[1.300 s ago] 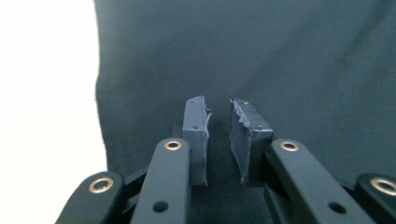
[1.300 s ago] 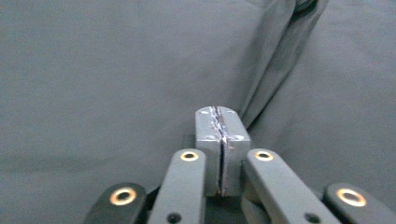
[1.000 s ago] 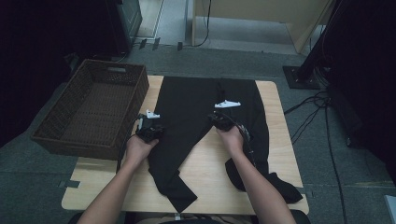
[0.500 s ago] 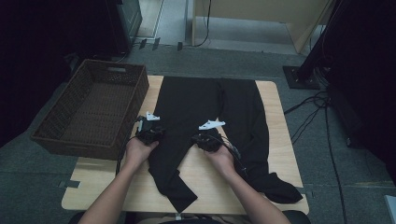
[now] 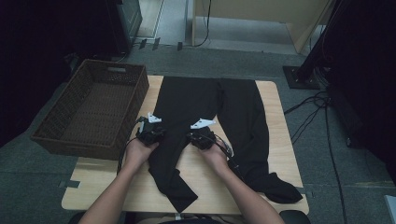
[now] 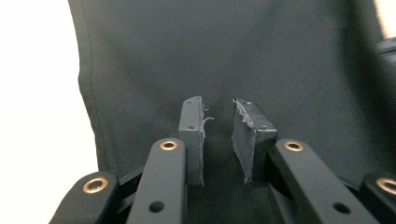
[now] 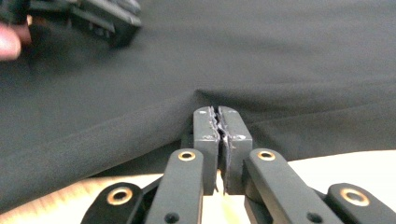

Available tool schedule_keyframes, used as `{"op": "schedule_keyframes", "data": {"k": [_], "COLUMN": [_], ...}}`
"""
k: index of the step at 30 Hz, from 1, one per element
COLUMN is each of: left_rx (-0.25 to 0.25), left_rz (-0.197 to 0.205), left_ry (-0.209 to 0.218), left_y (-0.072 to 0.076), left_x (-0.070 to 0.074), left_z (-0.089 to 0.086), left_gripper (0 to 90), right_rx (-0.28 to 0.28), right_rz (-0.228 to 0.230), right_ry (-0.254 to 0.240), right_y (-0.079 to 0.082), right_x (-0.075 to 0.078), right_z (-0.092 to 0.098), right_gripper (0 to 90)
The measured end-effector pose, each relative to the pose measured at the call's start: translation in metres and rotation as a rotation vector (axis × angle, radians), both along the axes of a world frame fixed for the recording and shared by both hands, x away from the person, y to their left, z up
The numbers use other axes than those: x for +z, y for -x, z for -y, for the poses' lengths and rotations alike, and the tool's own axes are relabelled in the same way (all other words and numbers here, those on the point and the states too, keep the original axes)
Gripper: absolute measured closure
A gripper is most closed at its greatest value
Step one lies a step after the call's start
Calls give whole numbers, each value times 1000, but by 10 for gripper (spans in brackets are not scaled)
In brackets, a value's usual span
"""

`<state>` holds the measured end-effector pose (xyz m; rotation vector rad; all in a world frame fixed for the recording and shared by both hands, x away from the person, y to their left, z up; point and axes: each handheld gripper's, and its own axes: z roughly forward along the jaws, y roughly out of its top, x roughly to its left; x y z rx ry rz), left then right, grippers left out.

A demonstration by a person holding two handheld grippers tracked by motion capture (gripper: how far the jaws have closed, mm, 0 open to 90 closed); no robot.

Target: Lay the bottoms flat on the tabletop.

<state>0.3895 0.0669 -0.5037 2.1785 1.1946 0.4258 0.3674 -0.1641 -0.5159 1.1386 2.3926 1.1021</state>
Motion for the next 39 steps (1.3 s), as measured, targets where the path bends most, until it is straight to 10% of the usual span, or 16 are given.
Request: {"op": "schedule_keyframes", "data": {"k": [12, 15, 27, 34, 39], "left_rx": [47, 37, -11, -45, -44], "left_rz": [4, 11, -21, -30, -19], "left_ry": [-13, -3, -6, -21, -15], "left_y": [-13, -11, 1, 11, 12], "left_x": [0, -1, 2, 3, 2], "left_z": [-3, 0, 6, 7, 7], "left_gripper": [691, 748, 713, 697, 697], "right_rx": [-69, -54, 65, 94, 119], "right_rz": [-68, -84, -9, 55, 62], "right_ry": [93, -5, -123, -16, -8], "right_y": [4, 7, 41, 44, 46], "right_x": [9, 11, 5, -6, -5], "right_z": [70, 75, 16, -10, -13], "right_gripper": [900, 873, 500, 521, 850]}}
